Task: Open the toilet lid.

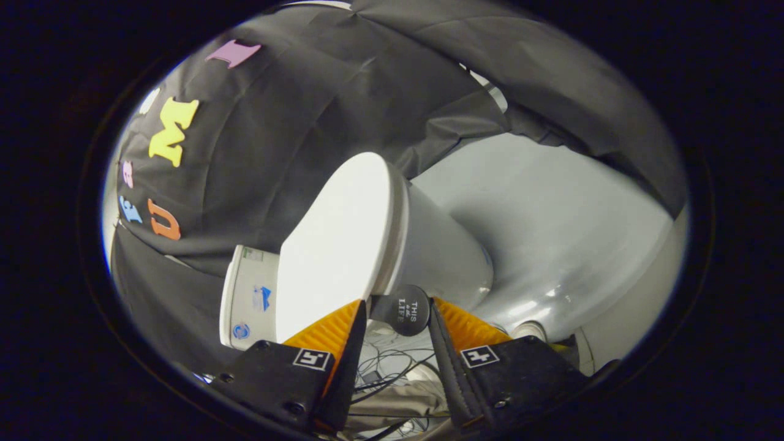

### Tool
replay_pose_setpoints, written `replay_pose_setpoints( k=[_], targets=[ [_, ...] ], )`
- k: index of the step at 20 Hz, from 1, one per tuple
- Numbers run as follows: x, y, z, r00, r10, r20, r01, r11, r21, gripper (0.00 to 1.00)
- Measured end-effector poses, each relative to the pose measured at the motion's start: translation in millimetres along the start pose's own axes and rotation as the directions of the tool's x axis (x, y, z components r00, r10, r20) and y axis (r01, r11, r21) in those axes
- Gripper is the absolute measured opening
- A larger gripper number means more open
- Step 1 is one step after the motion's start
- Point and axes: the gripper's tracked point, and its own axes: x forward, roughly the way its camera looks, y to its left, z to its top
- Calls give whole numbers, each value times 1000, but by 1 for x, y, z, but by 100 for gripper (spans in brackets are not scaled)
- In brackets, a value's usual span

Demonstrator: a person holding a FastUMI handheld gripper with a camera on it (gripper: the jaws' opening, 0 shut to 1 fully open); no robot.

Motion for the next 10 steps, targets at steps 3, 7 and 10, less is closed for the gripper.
replay_pose_setpoints(
  k=[3,7,10],
  targets=[
    [9,-9,5,1000,-28,3,27,999,19,49],
    [6,-6,12,1000,0,17,-2,995,99,25],
    [-2,6,13,999,29,21,-32,991,128,15]
  ],
)
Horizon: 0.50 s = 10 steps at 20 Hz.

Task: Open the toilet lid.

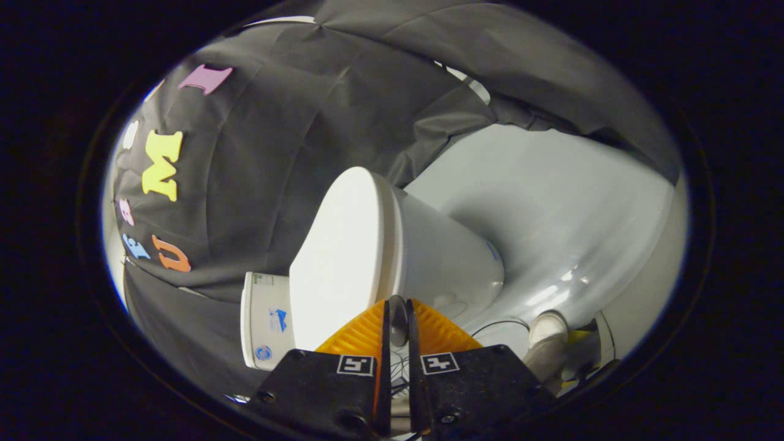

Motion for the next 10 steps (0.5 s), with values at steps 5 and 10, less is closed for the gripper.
replay_pose_setpoints(
  k=[5,10],
  targets=[
    [-10,20,3,999,36,5,-36,999,-18,14],
    [-28,47,6,997,68,21,-67,996,-56,14]
  ],
)
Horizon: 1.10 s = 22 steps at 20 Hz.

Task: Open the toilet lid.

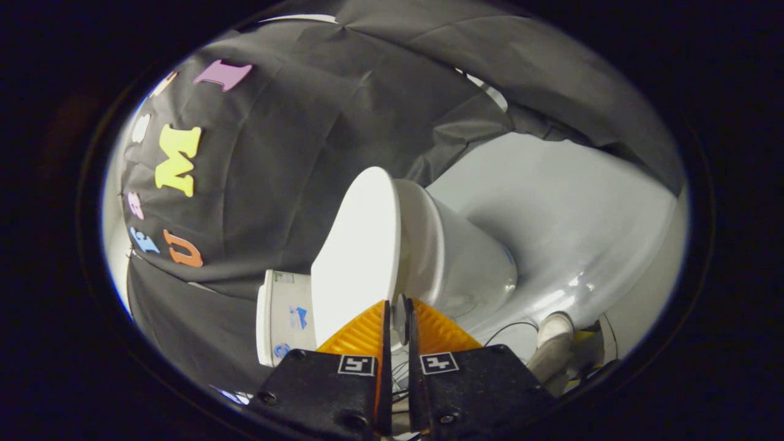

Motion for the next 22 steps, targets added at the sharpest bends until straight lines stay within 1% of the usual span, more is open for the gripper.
replay_pose_setpoints(
  k=[3,6,10,11,15,18,22],
  targets=[
    [-8,20,2,999,31,15,-30,999,-16,14],
    [-15,35,0,1000,14,26,-12,998,-66,14],
    [-31,71,1,997,67,35,-64,995,-82,14],
    [-32,79,-1,997,67,35,-64,993,-97,14],
    [-38,104,-5,998,29,53,-20,986,-163,14],
    [-45,128,-8,997,46,62,-35,986,-165,14],
    [-51,159,-16,996,51,73,-34,975,-221,14]
  ],
)
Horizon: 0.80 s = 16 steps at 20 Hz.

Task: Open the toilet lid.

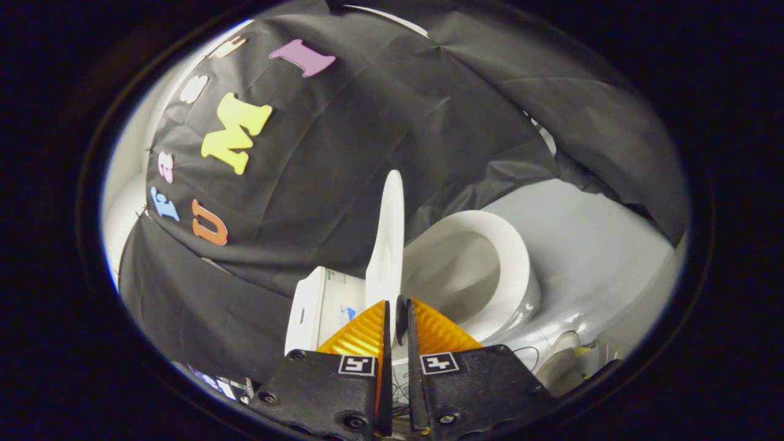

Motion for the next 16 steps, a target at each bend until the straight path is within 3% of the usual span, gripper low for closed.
replay_pose_setpoints(
  k=[16],
  targets=[
    [0,93,-13,990,-116,76,130,967,-220,14]
  ],
)
